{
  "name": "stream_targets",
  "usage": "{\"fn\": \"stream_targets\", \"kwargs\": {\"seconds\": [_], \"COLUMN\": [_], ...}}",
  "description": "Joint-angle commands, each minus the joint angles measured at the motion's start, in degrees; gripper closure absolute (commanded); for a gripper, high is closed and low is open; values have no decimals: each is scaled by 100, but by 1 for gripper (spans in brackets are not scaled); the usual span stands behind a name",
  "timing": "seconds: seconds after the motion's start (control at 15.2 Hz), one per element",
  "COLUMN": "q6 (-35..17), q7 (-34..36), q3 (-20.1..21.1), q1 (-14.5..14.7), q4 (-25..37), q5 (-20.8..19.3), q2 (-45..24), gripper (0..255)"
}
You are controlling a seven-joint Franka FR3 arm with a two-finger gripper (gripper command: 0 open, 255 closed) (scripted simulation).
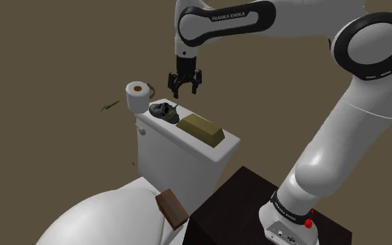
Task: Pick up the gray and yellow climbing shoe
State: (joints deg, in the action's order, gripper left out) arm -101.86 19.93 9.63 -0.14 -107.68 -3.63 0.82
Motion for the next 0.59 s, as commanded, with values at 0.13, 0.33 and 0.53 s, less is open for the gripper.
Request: {"fn": "stream_targets", "kwargs": {"seconds": [0.13,0.33,0.53], "q6": [67,37,-182], "q7": [309,393,409], "q3": [35,30,26], "q1": [54,83,81], "q4": [937,1172,987], "q5": [-123,-161,-172], "q2": [-977,-1272,-1307], "gripper": [0,0,0]}}
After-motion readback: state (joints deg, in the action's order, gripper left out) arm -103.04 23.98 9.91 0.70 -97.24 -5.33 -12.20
